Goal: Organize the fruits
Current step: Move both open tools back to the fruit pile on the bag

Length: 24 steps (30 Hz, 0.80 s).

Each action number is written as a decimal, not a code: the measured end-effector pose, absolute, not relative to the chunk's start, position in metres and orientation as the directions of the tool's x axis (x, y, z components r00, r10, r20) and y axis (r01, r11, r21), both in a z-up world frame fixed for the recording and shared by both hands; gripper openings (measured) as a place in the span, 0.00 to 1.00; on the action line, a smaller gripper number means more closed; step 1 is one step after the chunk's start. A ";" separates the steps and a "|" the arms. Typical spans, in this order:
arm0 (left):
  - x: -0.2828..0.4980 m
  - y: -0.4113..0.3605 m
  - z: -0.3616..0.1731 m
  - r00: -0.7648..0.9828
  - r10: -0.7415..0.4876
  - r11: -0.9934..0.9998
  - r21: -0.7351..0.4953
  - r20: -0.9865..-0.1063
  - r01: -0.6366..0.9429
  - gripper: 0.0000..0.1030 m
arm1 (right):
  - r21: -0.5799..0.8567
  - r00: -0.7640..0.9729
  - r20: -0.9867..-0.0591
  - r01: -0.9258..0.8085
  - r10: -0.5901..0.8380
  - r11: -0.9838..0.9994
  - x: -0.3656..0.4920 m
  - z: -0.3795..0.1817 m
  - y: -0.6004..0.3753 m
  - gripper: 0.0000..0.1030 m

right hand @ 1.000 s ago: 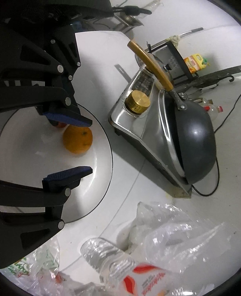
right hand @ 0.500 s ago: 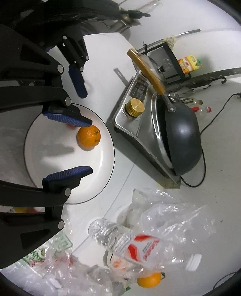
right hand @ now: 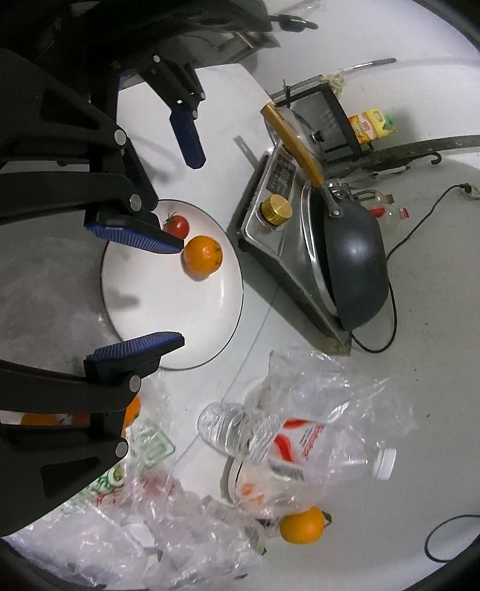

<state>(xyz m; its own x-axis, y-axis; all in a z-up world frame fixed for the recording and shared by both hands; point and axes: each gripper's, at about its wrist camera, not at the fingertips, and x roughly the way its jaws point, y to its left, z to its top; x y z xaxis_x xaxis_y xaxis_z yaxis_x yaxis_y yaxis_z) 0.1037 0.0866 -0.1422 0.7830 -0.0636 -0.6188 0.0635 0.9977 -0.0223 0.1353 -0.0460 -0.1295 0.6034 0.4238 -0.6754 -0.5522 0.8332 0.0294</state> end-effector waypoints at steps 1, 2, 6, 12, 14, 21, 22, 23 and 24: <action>0.103 0.085 -0.141 0.783 -0.065 0.998 -0.023 -0.619 0.064 0.61 | 0.023 0.608 -0.673 -0.551 0.421 0.834 0.133 -0.129 -0.048 0.45; 0.101 0.082 -0.140 0.784 -0.066 0.998 -0.023 -0.618 0.066 0.61 | 0.018 0.612 -0.672 -0.550 0.418 0.835 0.131 -0.128 -0.049 0.45; 0.097 0.073 -0.135 0.791 -0.071 0.997 -0.019 -0.608 0.074 0.61 | 0.015 0.620 -0.664 -0.548 0.418 0.836 0.123 -0.127 -0.059 0.45; 0.092 0.061 -0.131 0.796 -0.074 0.996 -0.012 -0.600 0.084 0.61 | 0.020 0.630 -0.654 -0.539 0.419 0.842 0.115 -0.125 -0.075 0.45; 0.092 0.055 -0.130 0.796 -0.076 0.996 -0.009 -0.600 0.089 0.61 | 0.020 0.634 -0.651 -0.537 0.418 0.844 0.112 -0.124 -0.080 0.45; 0.091 0.034 -0.127 0.793 -0.082 0.994 0.011 -0.604 0.111 0.61 | 0.028 0.644 -0.645 -0.519 0.413 0.854 0.106 -0.126 -0.106 0.45; 0.091 0.030 -0.126 0.792 -0.082 0.993 0.015 -0.605 0.114 0.61 | 0.030 0.645 -0.644 -0.515 0.411 0.857 0.106 -0.126 -0.111 0.45; 0.091 0.027 -0.126 0.791 -0.082 0.993 0.018 -0.606 0.117 0.61 | 0.031 0.648 -0.643 -0.510 0.408 0.859 0.105 -0.127 -0.116 0.45; 0.092 0.024 -0.126 0.790 -0.083 0.992 0.021 -0.607 0.120 0.61 | 0.033 0.649 -0.642 -0.507 0.407 0.861 0.105 -0.127 -0.120 0.45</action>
<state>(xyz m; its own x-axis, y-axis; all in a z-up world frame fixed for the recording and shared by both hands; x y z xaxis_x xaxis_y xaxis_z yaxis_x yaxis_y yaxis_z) 0.0918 0.0241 -0.1258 0.7901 -0.0829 -0.6073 0.1205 0.9925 0.0213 0.1047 -0.1203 -0.1269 0.6495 0.4070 -0.6423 -0.5068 0.8614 0.0334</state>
